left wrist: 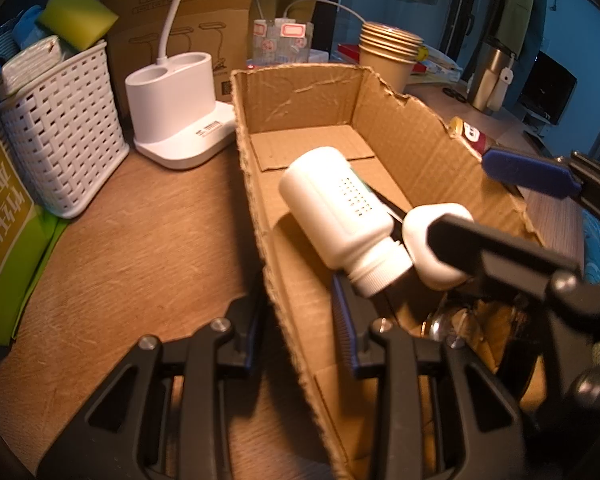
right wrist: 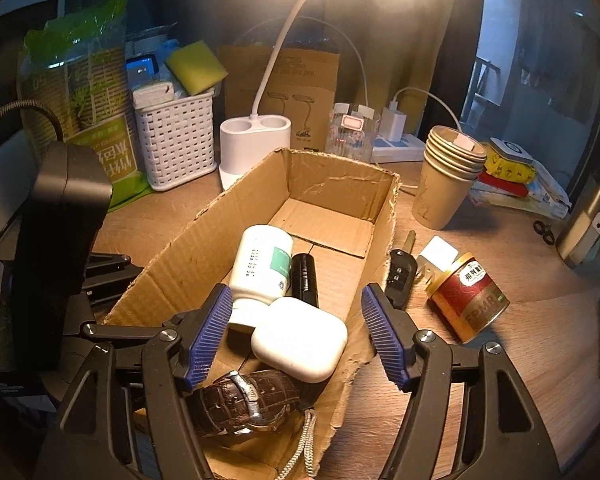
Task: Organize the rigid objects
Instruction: 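Lower the earbuds case into the box and open the right gripper, then move the right gripper toward the red-and-gold tin can, then position the right gripper fingers around the tin can body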
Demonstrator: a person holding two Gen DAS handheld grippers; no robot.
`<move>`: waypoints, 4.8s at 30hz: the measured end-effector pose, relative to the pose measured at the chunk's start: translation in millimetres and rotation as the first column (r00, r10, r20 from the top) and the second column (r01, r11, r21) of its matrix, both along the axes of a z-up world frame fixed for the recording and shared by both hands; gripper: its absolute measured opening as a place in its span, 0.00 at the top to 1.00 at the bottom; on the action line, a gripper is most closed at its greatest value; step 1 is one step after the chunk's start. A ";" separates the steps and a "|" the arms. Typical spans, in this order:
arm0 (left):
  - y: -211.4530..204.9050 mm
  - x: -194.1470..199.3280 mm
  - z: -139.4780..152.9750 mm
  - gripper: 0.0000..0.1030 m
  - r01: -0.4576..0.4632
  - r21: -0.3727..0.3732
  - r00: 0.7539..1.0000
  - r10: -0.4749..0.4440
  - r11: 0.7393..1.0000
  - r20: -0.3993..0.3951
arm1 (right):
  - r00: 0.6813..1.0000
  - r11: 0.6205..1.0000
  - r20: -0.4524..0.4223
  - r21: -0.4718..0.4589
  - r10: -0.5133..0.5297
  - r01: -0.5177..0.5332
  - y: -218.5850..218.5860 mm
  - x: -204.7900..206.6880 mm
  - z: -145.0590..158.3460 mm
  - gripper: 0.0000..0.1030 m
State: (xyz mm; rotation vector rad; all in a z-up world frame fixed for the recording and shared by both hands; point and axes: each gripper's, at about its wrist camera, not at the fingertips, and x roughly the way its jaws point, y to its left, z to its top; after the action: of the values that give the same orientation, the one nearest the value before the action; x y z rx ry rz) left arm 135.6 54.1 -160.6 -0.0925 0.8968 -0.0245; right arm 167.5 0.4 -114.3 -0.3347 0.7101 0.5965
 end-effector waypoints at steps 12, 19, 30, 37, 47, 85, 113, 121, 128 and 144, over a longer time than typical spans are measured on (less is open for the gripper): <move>-0.2 0.0 0.0 0.68 0.000 0.000 1.000 0.000 1.000 0.000 | 0.998 0.997 0.016 0.045 -0.066 0.066 -23.2 7.7 13.2 0.32; 0.1 0.0 0.0 0.68 0.000 0.000 1.000 0.000 1.000 0.000 | 0.996 0.995 0.022 0.057 -0.085 0.084 -30.6 10.0 16.9 0.32; -0.1 0.0 0.0 0.68 0.000 0.000 1.000 0.000 1.000 0.000 | 0.982 0.979 0.025 0.088 -0.186 0.183 -64.1 24.7 20.9 0.32; 0.2 0.0 0.0 0.68 0.000 0.000 1.000 0.000 1.000 0.000 | 0.969 0.965 0.019 0.094 -0.247 0.244 -84.1 36.1 18.1 0.32; 0.2 0.0 0.0 0.68 0.000 0.000 1.000 0.000 1.000 0.000 | 0.947 0.943 0.009 0.094 -0.321 0.319 -106.3 49.8 8.6 0.32; 0.3 0.0 0.0 0.68 0.000 -0.001 1.000 0.000 1.000 0.000 | 0.958 0.961 -0.065 -0.003 -0.278 0.278 -102.5 104.6 -44.0 0.32; 0.3 0.0 0.0 0.68 0.000 -0.001 1.000 0.000 1.000 0.000 | 0.956 0.956 -0.024 -0.017 -0.294 0.293 -103.0 96.1 -39.6 0.75; 0.4 0.0 0.0 0.68 0.000 -0.001 1.000 0.000 1.000 0.000 | 0.960 0.961 -0.035 -0.019 -0.277 0.277 -101.5 95.2 -40.4 0.77; 0.3 0.0 0.0 0.68 0.000 -0.001 1.000 0.000 1.000 0.000 | 0.963 0.964 -0.048 -0.013 -0.266 0.266 -101.2 95.0 -38.9 0.70; 0.4 0.0 0.0 0.68 0.000 -0.001 1.000 0.000 1.000 0.000 | 0.976 0.976 -0.023 -0.025 -0.219 0.218 -102.5 119.3 -33.1 0.33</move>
State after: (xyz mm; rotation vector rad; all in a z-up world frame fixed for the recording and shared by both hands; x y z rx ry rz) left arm 135.5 54.5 -160.7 -0.0939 0.8969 -0.0247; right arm 286.8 -102.0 -147.5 -0.2653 0.7666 0.3850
